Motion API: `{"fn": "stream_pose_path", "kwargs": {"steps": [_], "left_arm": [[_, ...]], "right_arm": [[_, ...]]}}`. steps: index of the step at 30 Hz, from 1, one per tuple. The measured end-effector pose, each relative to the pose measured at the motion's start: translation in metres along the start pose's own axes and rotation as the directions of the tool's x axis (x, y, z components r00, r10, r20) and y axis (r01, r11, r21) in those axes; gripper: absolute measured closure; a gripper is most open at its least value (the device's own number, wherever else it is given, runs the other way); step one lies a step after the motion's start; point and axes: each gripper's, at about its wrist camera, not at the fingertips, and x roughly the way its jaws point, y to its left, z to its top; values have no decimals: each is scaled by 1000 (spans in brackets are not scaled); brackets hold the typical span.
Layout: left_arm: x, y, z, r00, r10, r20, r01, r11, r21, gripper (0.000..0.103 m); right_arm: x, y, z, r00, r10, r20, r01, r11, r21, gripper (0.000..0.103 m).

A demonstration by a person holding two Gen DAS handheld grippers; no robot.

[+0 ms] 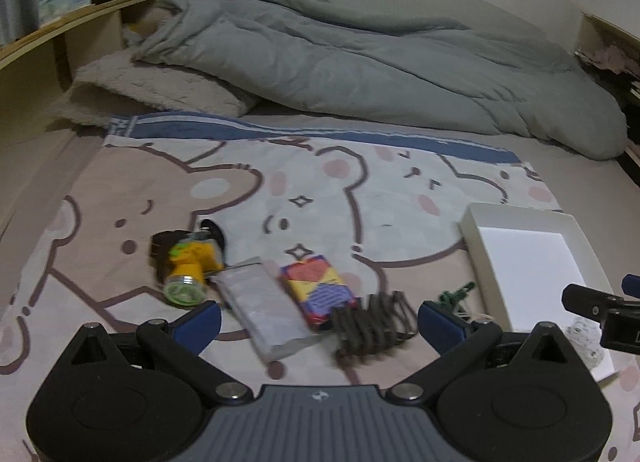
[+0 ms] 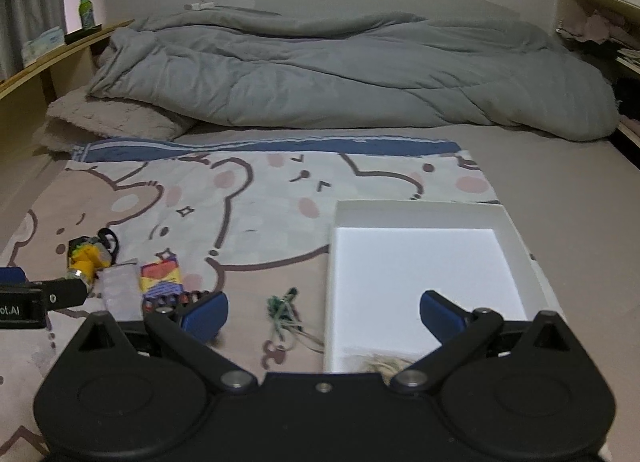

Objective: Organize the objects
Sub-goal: 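Withdraw both grippers from the tray back over the bed, then grasp the black claw clip with the right gripper while the left grasps the white cloth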

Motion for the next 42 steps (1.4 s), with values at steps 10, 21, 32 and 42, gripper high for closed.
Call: {"fn": "stream_pose_path", "kwargs": {"steps": [10, 21, 32, 42], "left_arm": [[-10, 45, 0, 999, 41, 21, -40, 998, -50, 0], [-12, 72, -5, 997, 71, 28, -70, 997, -34, 0], [24, 105, -18, 992, 98, -82, -102, 994, -34, 0], [60, 133, -34, 976, 123, -178, -123, 992, 10, 0]], "right_arm": [[3, 36, 5, 998, 56, 8, -56, 998, -42, 0], [18, 63, 8, 994, 112, 5, -112, 992, -59, 0], [76, 93, 13, 985, 166, -38, -169, 983, -73, 11], [141, 110, 19, 976, 166, -140, -164, 986, 24, 54]]}}
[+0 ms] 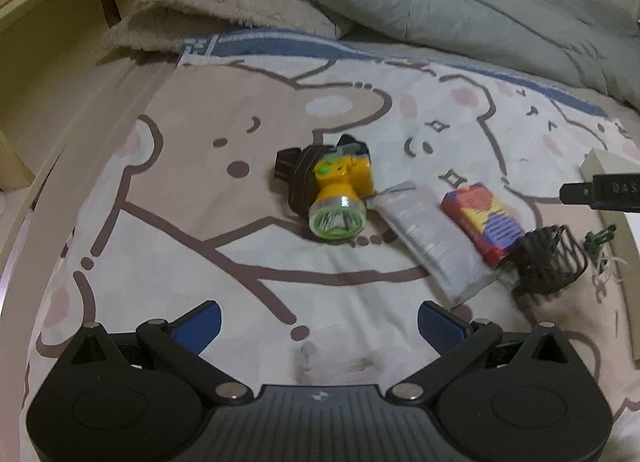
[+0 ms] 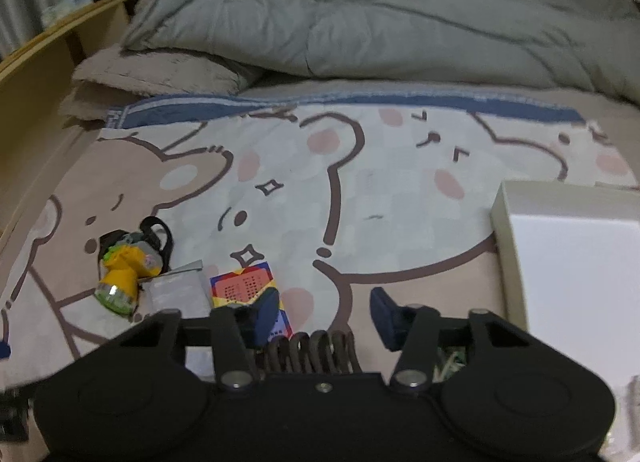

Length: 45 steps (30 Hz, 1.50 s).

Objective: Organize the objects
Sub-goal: 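Grasp the black claw clip with the right gripper while the left grasps the white cloth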

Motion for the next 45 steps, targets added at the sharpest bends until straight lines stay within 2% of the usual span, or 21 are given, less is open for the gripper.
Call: {"fn": "stream_pose_path", "kwargs": {"steps": [5, 8, 12, 15, 20, 23, 26, 34, 39, 42, 44, 45], "left_arm": [[15, 2, -5, 998, -44, -53, 44, 999, 2, 0], [27, 1, -8, 994, -57, -92, 57, 998, -4, 0], [32, 2, -8, 993, -49, -107, 46, 999, -26, 0], [33, 6, -7, 992, -56, -116, 49, 996, -68, 0], [37, 13, -7, 989, -61, -136, 44, 992, -120, 0], [40, 16, -10, 986, -58, -154, 35, 988, -149, 0], [43, 19, -12, 984, -55, -172, 24, 984, -175, 0], [45, 16, -17, 979, -46, -200, 3, 977, -213, 0], [45, 6, -20, 975, -75, -211, 27, 974, -223, 0], [46, 0, -23, 968, -115, -225, 54, 964, -260, 0], [47, -4, -24, 965, -125, -232, 58, 959, -277, 0], [49, -6, -25, 963, -129, -237, 57, 956, -286, 0]], "right_arm": [[32, 1, 1, 996, -18, -83, 21, 999, 33, 66], [44, 3, -2, 994, -30, -104, 33, 999, 21, 66], [50, 3, -3, 993, -11, -118, 11, 1000, -4, 66], [49, 9, -7, 990, -9, -143, -1, 998, -67, 66], [27, 14, -15, 986, -14, -164, -9, 990, -140, 66], [12, 18, -26, 977, -2, -211, -40, 980, -194, 66], [-6, 21, -38, 978, -11, -207, -46, 962, -269, 66], [-31, 6, -62, 965, 11, -264, -89, 953, -289, 66], [-40, 1, -79, 948, 32, -316, -140, 935, -325, 66], [-51, -4, -77, 953, 68, -295, -160, 940, -302, 59], [-60, -9, -71, 962, 105, -253, -172, 951, -258, 45], [-63, -10, -68, 965, 117, -236, -173, 957, -232, 42]]}}
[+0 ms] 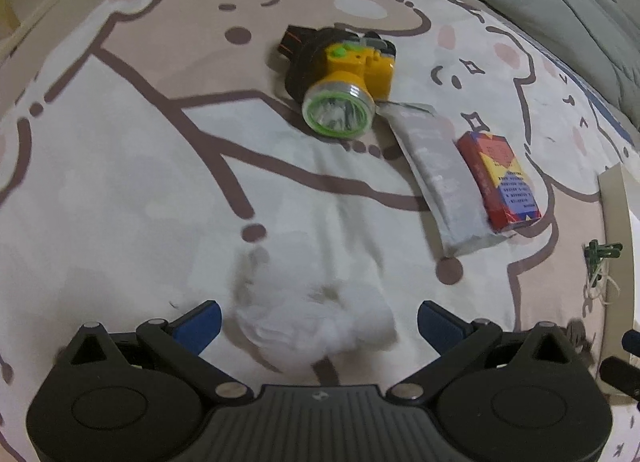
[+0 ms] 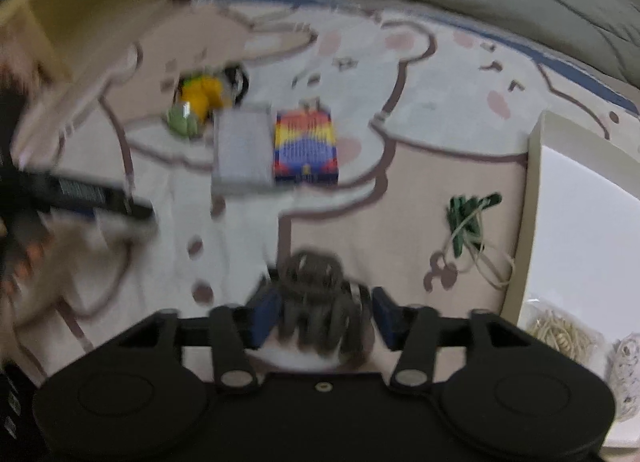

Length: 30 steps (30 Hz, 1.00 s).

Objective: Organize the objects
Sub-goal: 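Grasp the black claw clip with the right gripper while the left grasps the white cloth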

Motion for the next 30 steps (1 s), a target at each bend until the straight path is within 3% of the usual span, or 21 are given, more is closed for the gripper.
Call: {"fn": "stream_pose_path", "kwargs": {"steps": [4, 9, 14, 20, 22, 24, 26, 30], "left_arm": [[8, -4, -3, 999, 31, -17, -31, 999, -15, 1], [15, -1, -3, 998, 51, -28, -53, 997, -62, 1], [16, 6, 0, 999, 35, -29, -38, 993, -114, 2], [16, 3, 0, 998, 49, -28, -52, 992, -117, 11], [15, 2, -2, 998, 55, -24, -58, 992, -108, 20], [13, 1, -2, 999, 48, -21, -50, 993, -106, 26], [11, 1, -2, 999, 33, -22, -36, 994, -106, 31], [1, 0, 1, 1000, -17, 2, 17, 994, -105, 33]], "right_arm": [[1, -4, 7, 1000, 0, 13, -2, 994, 108, 26], [23, -5, 8, 996, -65, -57, 75, 980, 182, 23], [39, -3, 6, 993, -47, -112, 68, 979, 192, 22], [52, 2, 4, 986, -52, -159, 79, 982, 169, 22], [56, 3, 3, 983, -52, -175, 82, 983, 167, 22], [59, 2, 3, 981, -41, -187, 73, 983, 169, 25], [60, -1, 2, 981, -3, -194, 41, 981, 188, 38], [56, 0, 3, 982, 18, -186, 19, 981, 195, 41]]}}
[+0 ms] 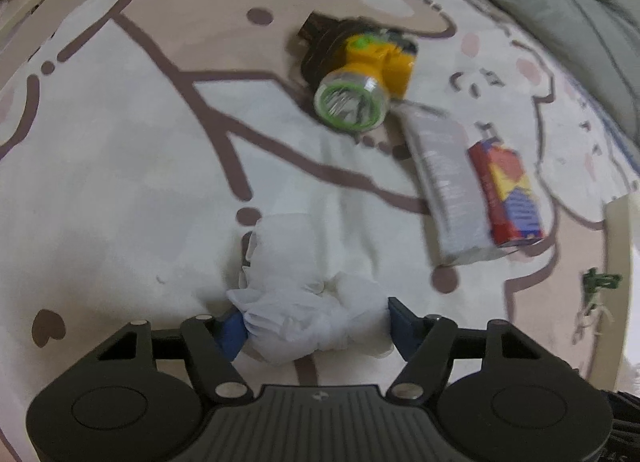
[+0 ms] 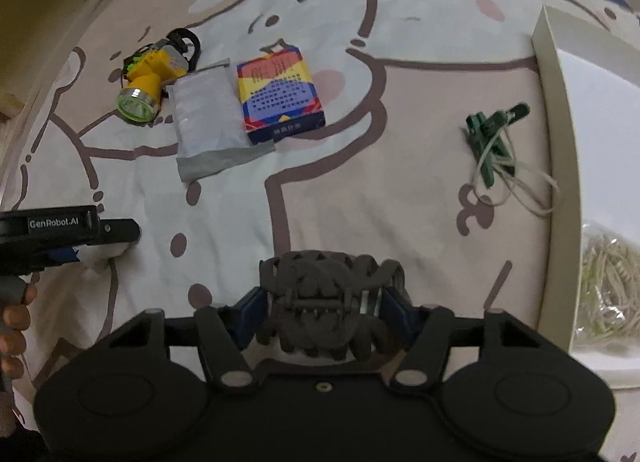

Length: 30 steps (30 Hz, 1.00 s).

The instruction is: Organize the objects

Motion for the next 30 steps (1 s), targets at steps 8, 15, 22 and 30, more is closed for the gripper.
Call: {"fn": "stream_pose_path", "kwargs": {"steps": [8, 15, 22, 30], "left_arm": [[-36, -12, 7, 991, -51, 120, 46, 998, 44, 33], [-58, -23, 1, 980, -60, 191, 39, 993, 111, 33], [-76, -42, -6, 958, -53, 283, -4, 980, 197, 33], [-103, -60, -16, 912, -49, 406, -78, 954, 290, 33]], "right_arm": [[-29, 0, 4, 994, 3, 108, -3, 1000, 4, 50], [-45, -7, 4, 987, 39, 153, -47, 998, 48, 51], [-67, -12, 5, 968, 52, 247, -74, 994, 79, 51], [-99, -16, 4, 931, 40, 363, -76, 994, 85, 51]]}}
